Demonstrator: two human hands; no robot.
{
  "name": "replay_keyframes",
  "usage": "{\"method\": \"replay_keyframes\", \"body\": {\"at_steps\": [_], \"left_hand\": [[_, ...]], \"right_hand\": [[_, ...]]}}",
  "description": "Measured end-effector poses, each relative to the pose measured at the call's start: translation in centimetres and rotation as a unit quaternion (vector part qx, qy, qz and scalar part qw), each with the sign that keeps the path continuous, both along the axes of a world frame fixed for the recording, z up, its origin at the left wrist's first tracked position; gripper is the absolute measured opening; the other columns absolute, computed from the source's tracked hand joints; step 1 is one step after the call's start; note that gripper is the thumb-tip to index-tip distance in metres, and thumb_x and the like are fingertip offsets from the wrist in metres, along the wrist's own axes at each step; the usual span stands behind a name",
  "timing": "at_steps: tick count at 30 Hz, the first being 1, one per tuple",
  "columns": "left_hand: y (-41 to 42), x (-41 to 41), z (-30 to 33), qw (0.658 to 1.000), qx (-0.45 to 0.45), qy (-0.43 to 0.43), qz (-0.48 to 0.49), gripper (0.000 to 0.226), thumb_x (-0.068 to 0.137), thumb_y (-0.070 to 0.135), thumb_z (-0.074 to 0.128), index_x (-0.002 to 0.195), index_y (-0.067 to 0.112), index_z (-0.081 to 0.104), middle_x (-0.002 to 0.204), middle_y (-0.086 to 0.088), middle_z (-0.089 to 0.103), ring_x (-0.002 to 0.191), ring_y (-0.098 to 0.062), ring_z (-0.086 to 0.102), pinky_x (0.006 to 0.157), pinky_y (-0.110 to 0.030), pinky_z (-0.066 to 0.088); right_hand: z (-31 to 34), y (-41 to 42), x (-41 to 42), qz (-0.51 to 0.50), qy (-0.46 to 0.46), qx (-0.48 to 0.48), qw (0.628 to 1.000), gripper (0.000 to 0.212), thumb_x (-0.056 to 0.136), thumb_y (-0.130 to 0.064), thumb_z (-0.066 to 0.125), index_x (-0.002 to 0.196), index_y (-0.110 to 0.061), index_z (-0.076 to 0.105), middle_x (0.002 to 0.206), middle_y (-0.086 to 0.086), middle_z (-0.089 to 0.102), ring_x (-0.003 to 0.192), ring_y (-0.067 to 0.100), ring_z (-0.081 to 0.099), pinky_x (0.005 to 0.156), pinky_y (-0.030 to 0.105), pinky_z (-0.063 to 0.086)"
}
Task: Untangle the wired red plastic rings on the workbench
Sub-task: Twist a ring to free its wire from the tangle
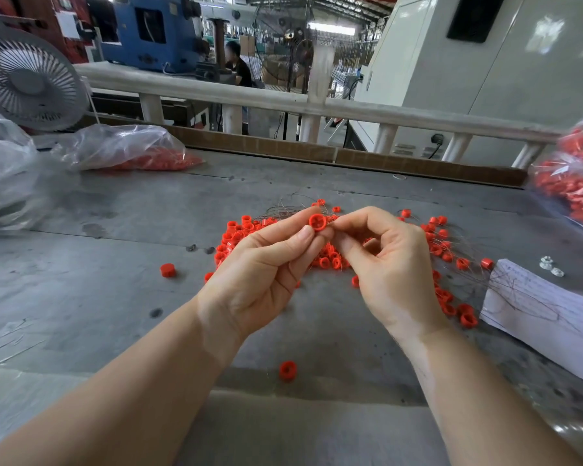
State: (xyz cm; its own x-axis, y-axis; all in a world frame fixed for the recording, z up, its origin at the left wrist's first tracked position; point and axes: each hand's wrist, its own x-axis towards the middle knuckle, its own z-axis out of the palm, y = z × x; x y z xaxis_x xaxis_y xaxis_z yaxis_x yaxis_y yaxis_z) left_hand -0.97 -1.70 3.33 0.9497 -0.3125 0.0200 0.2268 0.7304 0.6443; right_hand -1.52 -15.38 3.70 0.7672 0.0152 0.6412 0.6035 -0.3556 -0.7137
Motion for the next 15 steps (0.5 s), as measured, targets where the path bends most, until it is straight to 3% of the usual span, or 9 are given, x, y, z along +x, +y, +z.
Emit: {"method": "replay_keyframes", "body": {"at_steps": [3, 11, 15], "left_hand": [[-0.05, -0.11, 0.04, 1.0, 0.0, -0.001, 0.002, 0.025, 0.065, -0.001, 0.057, 0.075, 0.009, 0.078, 0.081, -0.009, 0.074, 0.076, -0.013, 0.072, 0.061, -0.015, 0.054], [-0.07, -0.22, 0.1, 1.0, -0.011, 0.011, -0.008, 0.026, 0.066, -0.002, 0.056, 0.077, 0.008, 0.077, 0.085, -0.012, 0.074, 0.078, -0.014, 0.072, 0.061, -0.016, 0.055], [-0.01, -0.36, 0.16, 1.0, -0.016, 0.014, -0.019, 0.027, 0.065, -0.003, 0.055, 0.076, 0.008, 0.077, 0.083, -0.011, 0.074, 0.076, -0.014, 0.072, 0.061, -0.016, 0.055]], "right_hand": [[0.04, 0.0, -0.02, 0.021, 0.03, 0.037, 0.999, 0.025, 0.08, -0.006, 0.07, 0.072, -0.029, 0.064, 0.062, -0.021, 0.064, 0.055, -0.005, 0.054, 0.049, 0.008, 0.04], [-0.28, -0.07, 0.15, 0.051, 0.053, 0.07, 0.995, 0.017, 0.078, -0.011, 0.072, 0.075, -0.026, 0.065, 0.069, 0.008, 0.065, 0.065, 0.012, 0.058, 0.063, 0.024, 0.048], [-0.21, -0.19, 0.12, 0.083, 0.081, 0.112, 0.987, 0.006, 0.072, -0.023, 0.074, 0.073, -0.027, 0.069, 0.069, 0.003, 0.068, 0.069, 0.018, 0.061, 0.071, 0.033, 0.052]]}}
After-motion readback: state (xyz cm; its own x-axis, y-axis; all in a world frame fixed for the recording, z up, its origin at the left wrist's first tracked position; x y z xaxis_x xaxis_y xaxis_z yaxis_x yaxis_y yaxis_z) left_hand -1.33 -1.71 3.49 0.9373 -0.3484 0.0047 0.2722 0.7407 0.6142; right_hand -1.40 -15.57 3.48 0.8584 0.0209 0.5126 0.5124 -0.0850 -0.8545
